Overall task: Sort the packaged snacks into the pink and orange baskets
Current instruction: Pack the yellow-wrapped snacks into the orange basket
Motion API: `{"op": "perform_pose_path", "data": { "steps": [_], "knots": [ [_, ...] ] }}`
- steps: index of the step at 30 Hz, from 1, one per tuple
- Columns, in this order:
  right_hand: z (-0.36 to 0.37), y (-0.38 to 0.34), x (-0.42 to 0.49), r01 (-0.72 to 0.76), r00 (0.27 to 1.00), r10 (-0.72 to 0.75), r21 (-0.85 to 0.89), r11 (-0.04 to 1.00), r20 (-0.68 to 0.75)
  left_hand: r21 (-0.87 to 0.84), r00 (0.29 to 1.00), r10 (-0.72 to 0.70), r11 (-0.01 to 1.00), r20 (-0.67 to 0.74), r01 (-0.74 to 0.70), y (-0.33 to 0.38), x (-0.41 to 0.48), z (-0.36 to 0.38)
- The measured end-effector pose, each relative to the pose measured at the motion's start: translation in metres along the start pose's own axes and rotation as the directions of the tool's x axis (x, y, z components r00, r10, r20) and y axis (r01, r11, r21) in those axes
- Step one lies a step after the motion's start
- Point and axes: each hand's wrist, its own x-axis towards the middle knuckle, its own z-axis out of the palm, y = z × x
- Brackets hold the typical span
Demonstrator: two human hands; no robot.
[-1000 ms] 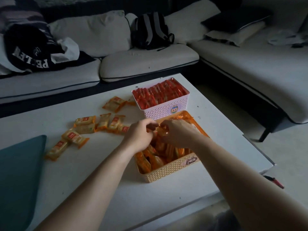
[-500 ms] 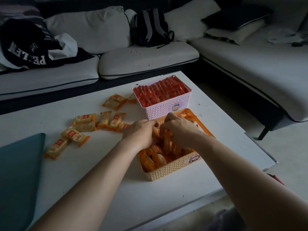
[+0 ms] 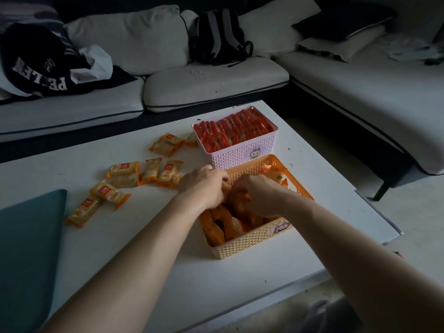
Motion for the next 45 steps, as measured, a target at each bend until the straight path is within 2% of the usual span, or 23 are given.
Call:
{"op": "perform_pose_path", "data": {
  "steps": [2,4,8,10,14,17,19,22,27,29,31,35,39,45],
  "knots": [
    [0.003,0.002,0.002,-0.043,0.996,0.046,0.052,0.998,-0.072,-0.089,0.999,-0.003,0.996,-0.040,0.000,0.000,-0.004,0.000],
    [0.001,0.003,0.003,-0.066,0.994,0.074,0.099,0.993,-0.077,-0.186,0.995,0.035,0.981,-0.097,-0.053,0.001,-0.008,0.000],
    [-0.018,0.015,-0.003,-0.089,0.986,0.103,0.105,0.990,-0.132,-0.274,0.989,0.138,0.950,-0.050,-0.146,0.006,-0.020,0.011],
    [-0.024,0.021,-0.006,-0.101,0.978,0.114,0.081,0.992,-0.173,-0.237,0.988,0.142,0.959,-0.063,-0.153,0.005,-0.021,0.017],
    [-0.014,0.021,-0.011,-0.084,0.996,0.085,-0.130,0.988,-0.001,-0.111,0.986,0.130,0.984,-0.109,-0.142,0.000,-0.020,0.019],
    [-0.006,0.022,-0.012,-0.098,0.995,0.099,-0.296,0.950,-0.010,-0.011,0.990,0.097,0.995,-0.103,-0.098,0.004,-0.019,0.019],
    [-0.007,0.025,-0.012,-0.120,0.993,0.110,-0.290,0.949,-0.050,0.039,0.988,0.071,0.997,-0.139,-0.066,0.009,-0.017,0.020],
    [-0.010,0.029,-0.011,-0.134,0.991,0.126,-0.256,0.957,-0.044,-0.034,0.977,0.062,0.997,-0.202,-0.070,0.011,-0.015,0.019],
    [-0.013,0.034,-0.011,-0.141,0.989,0.132,-0.161,0.977,-0.060,-0.030,0.981,0.191,0.981,-0.038,-0.192,0.009,-0.012,0.024],
    [-0.013,0.034,-0.012,-0.119,0.992,0.114,-0.116,0.986,-0.052,-0.067,0.983,0.180,0.981,-0.028,-0.181,0.008,-0.013,0.023],
    [-0.014,0.033,-0.013,-0.095,0.994,0.090,-0.099,0.990,-0.056,-0.033,0.986,0.162,0.986,-0.035,-0.164,0.006,-0.015,0.019],
    [-0.021,0.029,-0.016,-0.087,0.987,0.065,-0.147,0.985,-0.147,0.012,0.989,0.136,0.991,-0.059,-0.135,0.000,-0.016,0.015],
    [-0.024,0.016,-0.021,-0.057,0.992,0.028,-0.238,0.970,-0.123,0.006,0.989,0.119,0.993,-0.093,-0.119,-0.003,-0.016,0.017],
    [-0.023,0.009,-0.024,0.013,1.000,-0.013,-0.125,0.992,0.004,-0.167,0.995,0.090,0.981,-0.053,-0.097,0.003,-0.013,0.019]
  ]
}}
